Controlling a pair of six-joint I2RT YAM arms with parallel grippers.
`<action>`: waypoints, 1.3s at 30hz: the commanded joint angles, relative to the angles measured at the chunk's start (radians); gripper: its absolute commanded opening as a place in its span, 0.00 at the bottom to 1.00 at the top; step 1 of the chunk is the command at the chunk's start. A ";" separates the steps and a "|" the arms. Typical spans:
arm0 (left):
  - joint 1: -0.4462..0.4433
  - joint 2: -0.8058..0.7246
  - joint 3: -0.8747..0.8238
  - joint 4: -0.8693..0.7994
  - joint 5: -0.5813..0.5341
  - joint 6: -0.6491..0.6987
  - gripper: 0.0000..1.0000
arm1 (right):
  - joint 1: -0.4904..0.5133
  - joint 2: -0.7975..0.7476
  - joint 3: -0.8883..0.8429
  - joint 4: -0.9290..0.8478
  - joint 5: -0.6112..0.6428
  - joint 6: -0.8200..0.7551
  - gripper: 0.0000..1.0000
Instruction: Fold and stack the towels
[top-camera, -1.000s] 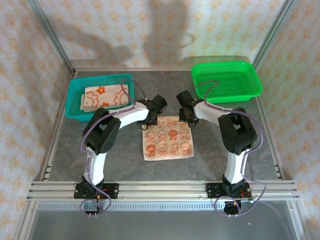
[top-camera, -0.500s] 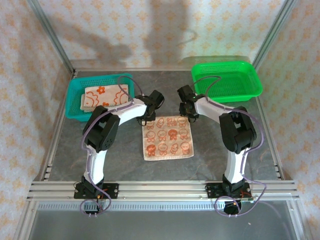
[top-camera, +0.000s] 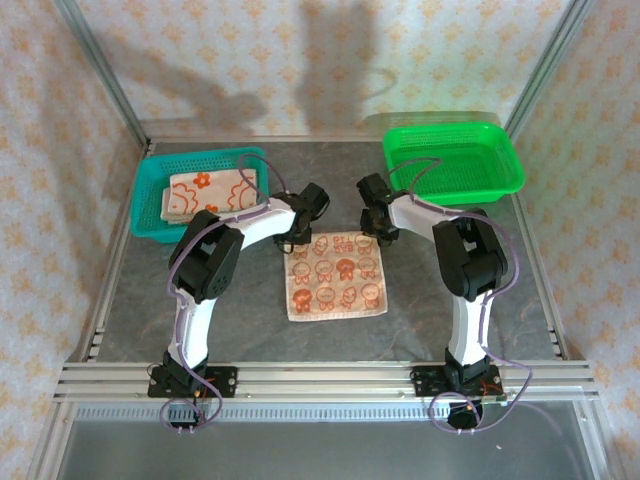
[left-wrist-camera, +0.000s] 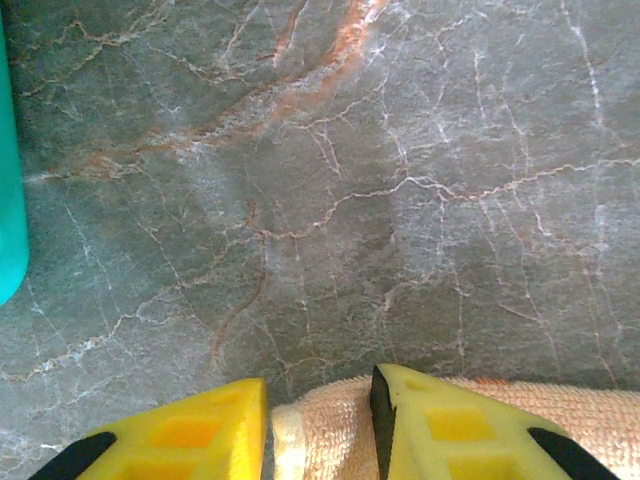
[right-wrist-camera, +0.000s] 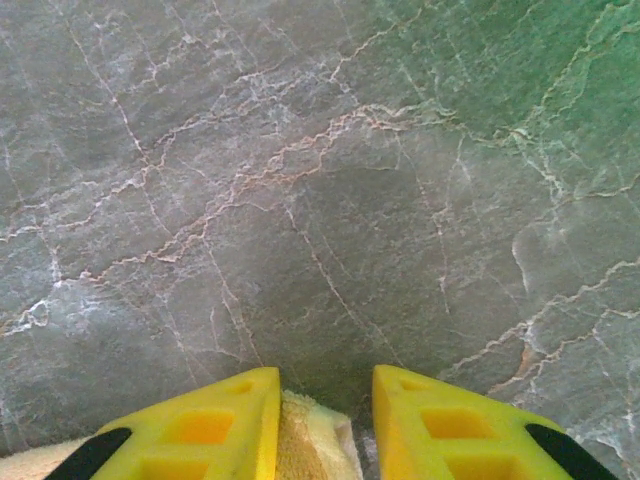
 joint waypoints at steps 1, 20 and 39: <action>0.009 0.032 0.002 -0.018 -0.014 0.035 0.34 | -0.004 0.021 0.011 0.003 -0.013 0.018 0.27; 0.009 0.027 -0.025 0.005 0.022 0.028 0.06 | -0.014 0.001 -0.010 0.010 -0.007 0.016 0.00; 0.012 -0.076 0.110 0.036 0.095 0.079 0.00 | -0.056 -0.141 0.036 0.001 -0.036 -0.054 0.00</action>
